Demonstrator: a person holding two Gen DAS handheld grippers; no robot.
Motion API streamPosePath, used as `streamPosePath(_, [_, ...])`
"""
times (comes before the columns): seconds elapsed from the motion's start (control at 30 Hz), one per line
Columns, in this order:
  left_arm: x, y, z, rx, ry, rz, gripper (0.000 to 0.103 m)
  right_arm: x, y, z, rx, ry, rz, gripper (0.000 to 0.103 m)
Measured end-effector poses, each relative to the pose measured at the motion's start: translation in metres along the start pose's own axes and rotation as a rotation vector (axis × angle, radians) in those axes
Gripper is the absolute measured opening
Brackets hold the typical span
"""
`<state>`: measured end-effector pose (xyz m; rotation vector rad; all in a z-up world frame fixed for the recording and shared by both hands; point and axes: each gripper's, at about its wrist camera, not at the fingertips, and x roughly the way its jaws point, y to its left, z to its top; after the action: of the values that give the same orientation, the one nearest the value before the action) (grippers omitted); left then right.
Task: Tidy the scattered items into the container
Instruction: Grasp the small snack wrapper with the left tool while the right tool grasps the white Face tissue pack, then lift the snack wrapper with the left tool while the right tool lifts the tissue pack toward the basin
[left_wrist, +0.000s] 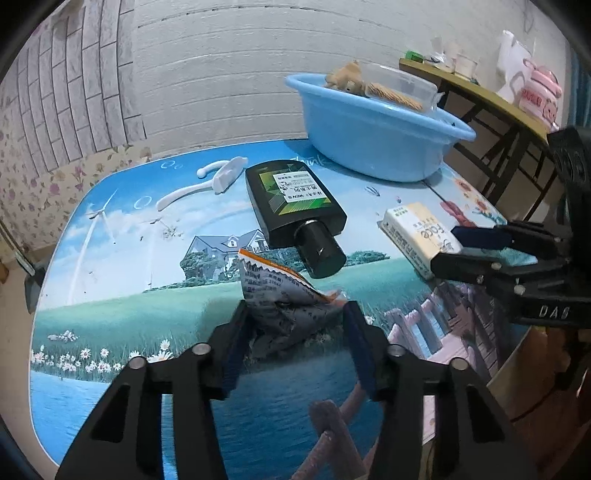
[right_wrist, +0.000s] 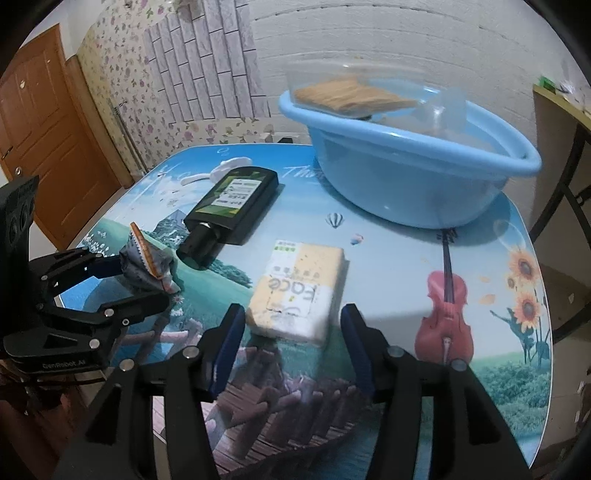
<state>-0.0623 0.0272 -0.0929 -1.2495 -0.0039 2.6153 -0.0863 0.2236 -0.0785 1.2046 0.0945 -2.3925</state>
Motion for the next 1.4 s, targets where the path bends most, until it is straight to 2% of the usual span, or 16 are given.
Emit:
streamPosePath(0.03, [-0.001, 0.001, 0.000, -0.010, -0.004, -0.003, 0.037, 0.000, 0.002, 0.000, -0.004, -0.001, -0.003, 0.054])
streamPosePath(0.1, [-0.002, 0.004, 0.000, -0.024, -0.011, -0.001, 0.035, 0.002, 0.006, 0.001, -0.024, -0.002, -0.009, 0.054])
streamPosePath(0.3, [-0.006, 0.007, 0.001, -0.030, -0.018, 0.004, 0.030, 0.012, 0.011, 0.000, -0.046, 0.007, -0.039, 0.057])
streamPosePath(0.33, [-0.006, 0.008, 0.002, -0.031, -0.019, 0.004, 0.029, 0.013, 0.010, -0.001, -0.040, 0.011, -0.037, 0.057])
streamPosePath(0.4, [-0.008, 0.008, 0.001, -0.032, -0.021, 0.002, 0.027, 0.011, 0.006, -0.001, -0.023, -0.005, -0.017, 0.048])
streamPosePath(0.43, [-0.009, 0.009, 0.002, -0.036, -0.022, -0.001, 0.026, 0.009, 0.004, 0.000, -0.015, -0.013, -0.002, 0.048])
streamPosePath(0.57, [-0.026, 0.009, 0.009, -0.048, -0.062, -0.020, 0.025, -0.011, 0.006, 0.003, -0.023, -0.089, 0.027, 0.047])
streamPosePath(0.67, [-0.044, 0.006, 0.021, -0.039, -0.114, -0.019, 0.025, -0.037, 0.013, 0.009, -0.053, -0.185, 0.056, 0.047])
streamPosePath(0.87, [-0.062, -0.003, 0.044, -0.028, -0.169, -0.058, 0.025, -0.057, 0.011, 0.018, -0.037, -0.251, 0.065, 0.047])
streamPosePath(1.4, [-0.024, -0.056, 0.115, 0.120, -0.184, -0.113, 0.025, -0.063, -0.021, 0.030, -0.013, -0.285, 0.009, 0.047])
